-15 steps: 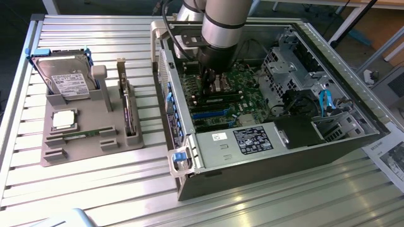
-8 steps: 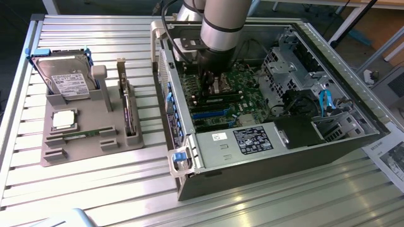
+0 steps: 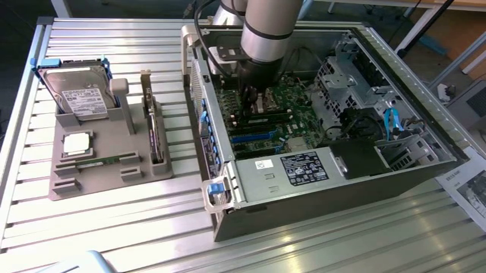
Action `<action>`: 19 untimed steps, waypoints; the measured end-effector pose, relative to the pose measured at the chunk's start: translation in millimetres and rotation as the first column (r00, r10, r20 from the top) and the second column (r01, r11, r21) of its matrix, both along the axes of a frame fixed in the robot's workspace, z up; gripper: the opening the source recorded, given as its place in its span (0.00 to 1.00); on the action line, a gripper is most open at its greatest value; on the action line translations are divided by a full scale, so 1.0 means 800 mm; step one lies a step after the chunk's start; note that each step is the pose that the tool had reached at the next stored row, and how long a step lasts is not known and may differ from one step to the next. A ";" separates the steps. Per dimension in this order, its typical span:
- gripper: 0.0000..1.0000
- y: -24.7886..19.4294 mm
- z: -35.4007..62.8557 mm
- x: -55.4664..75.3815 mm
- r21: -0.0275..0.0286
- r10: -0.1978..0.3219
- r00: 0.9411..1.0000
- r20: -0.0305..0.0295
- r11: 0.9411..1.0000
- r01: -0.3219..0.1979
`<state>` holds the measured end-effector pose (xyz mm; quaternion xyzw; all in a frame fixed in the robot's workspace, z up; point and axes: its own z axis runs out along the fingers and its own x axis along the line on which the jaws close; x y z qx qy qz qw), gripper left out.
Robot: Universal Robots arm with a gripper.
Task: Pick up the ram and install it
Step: 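Press down the ram until it locks into place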
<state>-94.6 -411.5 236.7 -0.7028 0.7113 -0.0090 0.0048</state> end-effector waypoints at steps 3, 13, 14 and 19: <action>0.10 0.0000 -0.001 0.000 0.000 0.000 1.000 0.000 1.000 0.000; 0.10 -0.0002 -0.003 0.000 0.000 0.000 1.000 0.000 1.000 0.000; 0.10 -0.0002 -0.003 0.000 0.000 0.000 1.000 0.000 1.000 0.000; 0.10 -0.0002 -0.005 0.000 0.000 0.000 1.000 0.000 1.000 0.000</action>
